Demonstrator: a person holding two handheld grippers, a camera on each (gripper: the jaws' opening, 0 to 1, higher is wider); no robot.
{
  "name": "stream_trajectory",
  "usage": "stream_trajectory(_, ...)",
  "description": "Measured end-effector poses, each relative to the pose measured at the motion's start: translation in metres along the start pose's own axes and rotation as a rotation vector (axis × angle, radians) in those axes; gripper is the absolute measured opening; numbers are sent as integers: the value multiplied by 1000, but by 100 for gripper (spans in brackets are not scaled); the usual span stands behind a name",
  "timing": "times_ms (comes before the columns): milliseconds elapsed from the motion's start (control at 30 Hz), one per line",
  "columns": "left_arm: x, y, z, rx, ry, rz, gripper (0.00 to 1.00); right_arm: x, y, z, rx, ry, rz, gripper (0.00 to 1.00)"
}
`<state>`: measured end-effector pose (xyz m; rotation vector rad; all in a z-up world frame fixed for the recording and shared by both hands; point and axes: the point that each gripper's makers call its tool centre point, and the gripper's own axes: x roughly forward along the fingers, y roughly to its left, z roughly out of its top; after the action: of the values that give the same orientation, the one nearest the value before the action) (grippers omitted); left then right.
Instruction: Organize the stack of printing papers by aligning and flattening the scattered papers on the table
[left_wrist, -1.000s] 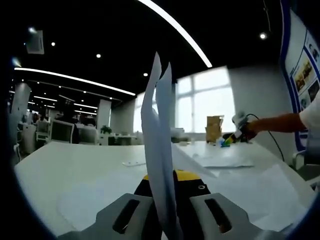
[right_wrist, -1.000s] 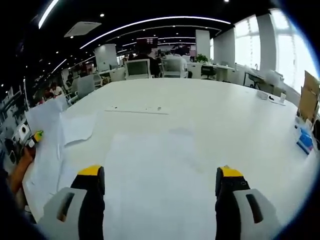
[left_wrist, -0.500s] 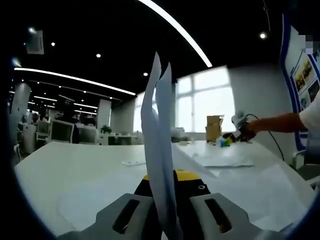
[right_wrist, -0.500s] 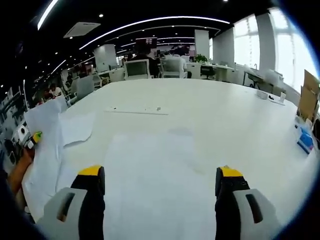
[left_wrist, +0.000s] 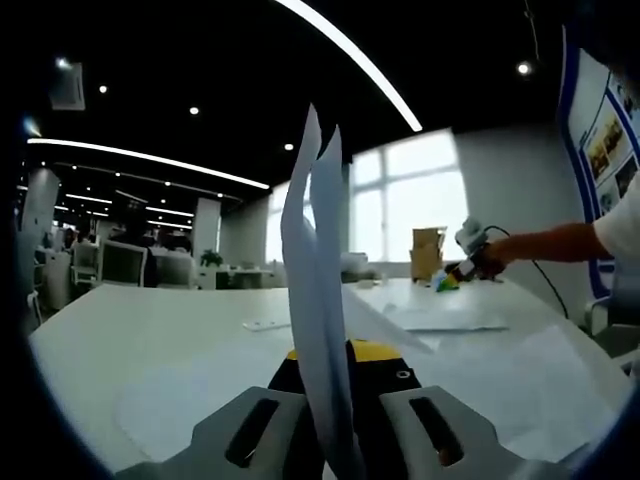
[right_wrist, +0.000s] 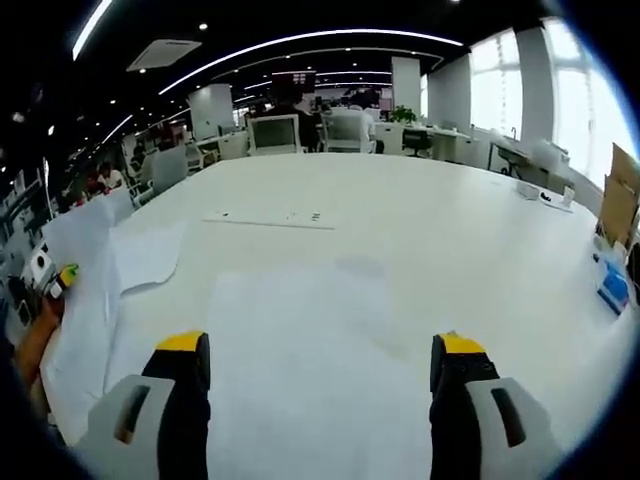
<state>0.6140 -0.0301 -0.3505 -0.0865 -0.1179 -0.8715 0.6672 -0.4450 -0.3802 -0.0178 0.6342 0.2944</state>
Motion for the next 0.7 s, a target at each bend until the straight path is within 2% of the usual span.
stream_trajectory(300, 1, 1, 1, -1, -1, -5, 7, 2, -5, 3, 1, 1, -18, 85)
stream_trajectory(500, 2, -1, -1, 5, 7, -11, 7, 9, -10, -2, -12, 30, -42, 86)
stream_trajectory(700, 1, -2, 0, -2, 4, -11, 7, 11, -10, -3, 4, 25, -41, 85)
